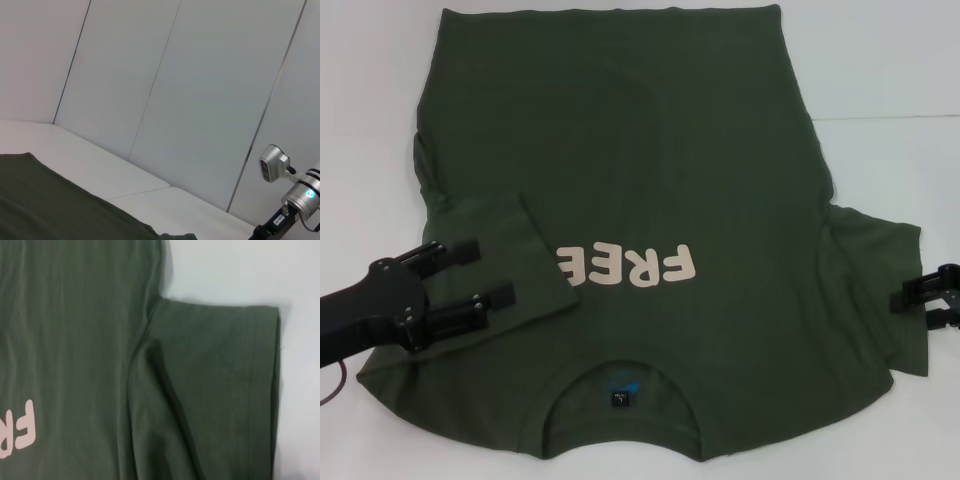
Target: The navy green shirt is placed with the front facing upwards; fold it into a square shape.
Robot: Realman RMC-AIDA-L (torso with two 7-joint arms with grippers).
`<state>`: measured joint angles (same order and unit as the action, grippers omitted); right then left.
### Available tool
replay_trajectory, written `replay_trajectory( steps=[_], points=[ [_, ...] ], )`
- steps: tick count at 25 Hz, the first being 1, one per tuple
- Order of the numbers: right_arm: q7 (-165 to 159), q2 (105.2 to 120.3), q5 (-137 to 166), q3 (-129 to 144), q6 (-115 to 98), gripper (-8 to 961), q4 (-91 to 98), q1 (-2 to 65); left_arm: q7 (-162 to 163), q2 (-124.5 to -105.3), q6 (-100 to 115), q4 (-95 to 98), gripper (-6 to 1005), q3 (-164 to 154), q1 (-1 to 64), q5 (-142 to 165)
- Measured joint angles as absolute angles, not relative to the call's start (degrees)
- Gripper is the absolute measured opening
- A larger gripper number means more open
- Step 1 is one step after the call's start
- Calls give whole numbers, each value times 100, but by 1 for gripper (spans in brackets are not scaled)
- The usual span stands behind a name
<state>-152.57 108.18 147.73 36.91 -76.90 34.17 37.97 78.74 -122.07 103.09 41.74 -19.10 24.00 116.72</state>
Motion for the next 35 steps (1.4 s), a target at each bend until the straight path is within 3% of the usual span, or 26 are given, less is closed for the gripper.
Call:
replay_trajectory(
  steps=[35],
  points=[
    [-15254, 10801, 14544, 3416, -7536, 642, 3129, 3782, 7862, -12207, 10283, 4151, 905, -1898, 2416, 11663]
  ],
)
